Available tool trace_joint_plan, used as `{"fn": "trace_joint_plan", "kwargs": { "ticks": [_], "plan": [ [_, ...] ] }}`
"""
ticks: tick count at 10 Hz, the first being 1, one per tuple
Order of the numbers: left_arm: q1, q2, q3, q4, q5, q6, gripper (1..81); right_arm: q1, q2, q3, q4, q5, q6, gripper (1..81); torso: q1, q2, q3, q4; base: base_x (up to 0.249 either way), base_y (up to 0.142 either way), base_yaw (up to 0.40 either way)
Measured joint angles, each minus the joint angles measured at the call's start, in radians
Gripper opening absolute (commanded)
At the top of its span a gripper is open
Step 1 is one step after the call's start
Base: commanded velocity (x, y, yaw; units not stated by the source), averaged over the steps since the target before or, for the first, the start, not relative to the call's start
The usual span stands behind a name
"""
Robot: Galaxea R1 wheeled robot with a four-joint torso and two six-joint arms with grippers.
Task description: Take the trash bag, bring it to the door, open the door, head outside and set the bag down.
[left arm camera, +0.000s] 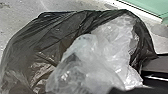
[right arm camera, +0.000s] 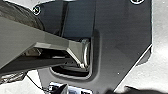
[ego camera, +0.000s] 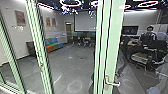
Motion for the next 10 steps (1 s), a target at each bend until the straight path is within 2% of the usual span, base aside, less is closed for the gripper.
{"fn": "trace_joint_plan", "kwargs": {
  "ticks": [10],
  "plan": [
    [-0.003,0.003,-0.001,0.000,0.002,-0.002,1.0,-0.001,0.000,-0.007,0.002,0.000,0.004,81.1,0.000,0.000,0.000,0.000,0.000,0.000,0.010]
  ]
}}
